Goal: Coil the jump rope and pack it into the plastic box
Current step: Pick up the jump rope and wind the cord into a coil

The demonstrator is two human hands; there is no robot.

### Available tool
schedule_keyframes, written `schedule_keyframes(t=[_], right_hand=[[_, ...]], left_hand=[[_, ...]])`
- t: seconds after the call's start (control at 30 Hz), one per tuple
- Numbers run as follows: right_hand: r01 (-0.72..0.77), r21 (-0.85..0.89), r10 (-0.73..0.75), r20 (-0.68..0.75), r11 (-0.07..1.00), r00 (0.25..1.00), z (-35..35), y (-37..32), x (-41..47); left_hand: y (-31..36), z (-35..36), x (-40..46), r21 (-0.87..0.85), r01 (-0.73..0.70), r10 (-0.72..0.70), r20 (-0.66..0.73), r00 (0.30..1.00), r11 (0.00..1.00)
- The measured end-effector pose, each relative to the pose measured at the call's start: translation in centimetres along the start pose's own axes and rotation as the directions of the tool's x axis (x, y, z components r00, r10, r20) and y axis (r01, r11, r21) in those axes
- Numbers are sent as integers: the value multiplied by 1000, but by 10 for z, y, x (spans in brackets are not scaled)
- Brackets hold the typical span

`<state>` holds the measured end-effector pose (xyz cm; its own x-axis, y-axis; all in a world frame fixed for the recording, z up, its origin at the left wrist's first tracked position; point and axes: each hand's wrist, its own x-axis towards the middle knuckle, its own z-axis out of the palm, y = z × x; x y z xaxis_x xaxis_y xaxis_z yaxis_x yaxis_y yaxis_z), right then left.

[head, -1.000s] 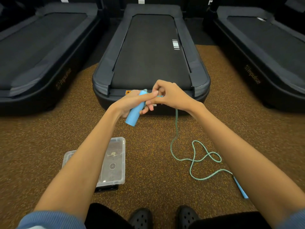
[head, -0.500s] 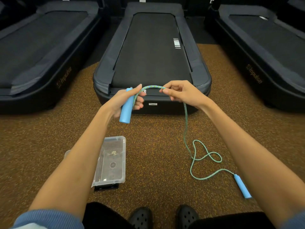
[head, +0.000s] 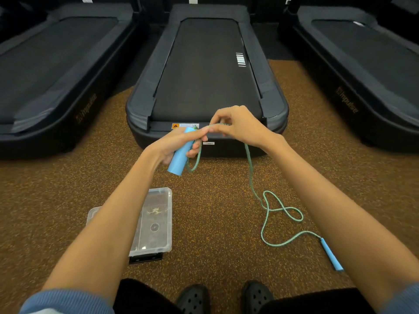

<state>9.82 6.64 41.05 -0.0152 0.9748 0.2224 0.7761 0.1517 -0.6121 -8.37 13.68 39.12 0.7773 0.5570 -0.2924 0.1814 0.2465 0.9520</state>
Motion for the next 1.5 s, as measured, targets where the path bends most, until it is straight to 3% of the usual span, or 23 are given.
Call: schedule_keyframes(t=[0.17,0.3,0.5,0.73,0.9,1.03,1.17,1.27,1.37,1.5], right_hand=[[-58,306,100,-122,950,988,9,8,-4],[-77,416,154,-154,906,976,18,20,-6],[-103,390,204,-225,915,953,27,43,-10],[-190,344,273,-211,920,939,40,70,-24],[-302,295,346,-109,906,932,47,91,-42],[-402,240,396,76,883,915,53,111,-59],[-374,138,322,297,917,899,49,98,-56],[-307,138,236,380,942,895,42,68,-40],[-215,148,139,404,965,904,33,40,-24],[-110,154,44,382,982,923,20,11,-9]], left_hand=[[9,4,-6,-115,26,-12,118,993,993],[14,7,-8,-101,23,-8,153,988,995],[21,-2,-11,-151,-21,45,154,987,988],[31,-18,-17,-371,-117,200,195,960,921],[31,-41,-19,-502,-208,330,167,929,839],[31,-64,-21,-716,-201,429,150,891,668],[29,-61,-21,-611,-361,376,-110,920,704],[28,-50,-18,-525,-389,274,-285,919,757],[28,-41,-15,-400,-312,186,-323,928,862],[21,-29,-10,-200,-191,134,-266,955,961]])
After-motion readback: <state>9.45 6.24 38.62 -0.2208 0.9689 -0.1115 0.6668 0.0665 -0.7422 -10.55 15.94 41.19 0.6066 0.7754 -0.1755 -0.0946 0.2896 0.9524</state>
